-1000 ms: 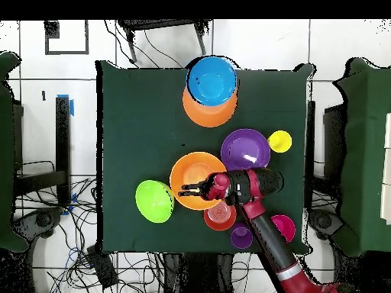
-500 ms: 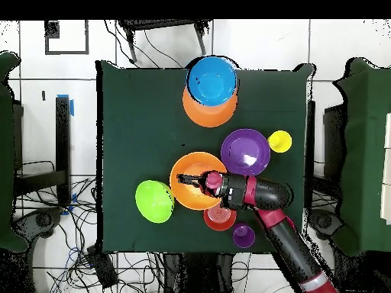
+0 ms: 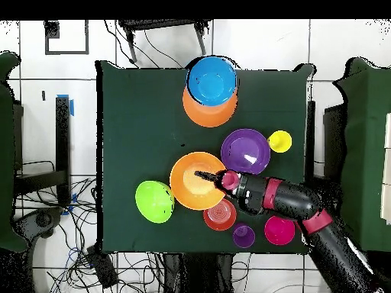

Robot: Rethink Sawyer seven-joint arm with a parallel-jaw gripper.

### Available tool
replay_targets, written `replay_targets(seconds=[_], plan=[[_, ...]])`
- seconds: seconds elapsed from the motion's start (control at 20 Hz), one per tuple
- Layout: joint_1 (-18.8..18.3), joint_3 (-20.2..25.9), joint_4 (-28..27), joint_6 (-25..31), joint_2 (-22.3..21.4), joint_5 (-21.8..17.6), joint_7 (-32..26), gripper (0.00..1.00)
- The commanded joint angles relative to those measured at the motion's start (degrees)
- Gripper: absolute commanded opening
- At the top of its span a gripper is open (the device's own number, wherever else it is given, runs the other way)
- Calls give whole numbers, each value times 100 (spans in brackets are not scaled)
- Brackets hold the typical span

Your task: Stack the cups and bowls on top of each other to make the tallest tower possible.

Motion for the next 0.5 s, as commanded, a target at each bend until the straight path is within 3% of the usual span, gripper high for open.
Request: replay_targets(seconds=[0.05, 0.3, 0.5], plan=[[602, 227, 245, -707, -1749, 330, 1514, 100], [897, 78, 635, -1494, -2803, 266, 2167, 100], [1275, -303, 850, -2167, -3043, 220, 2495, 100]])
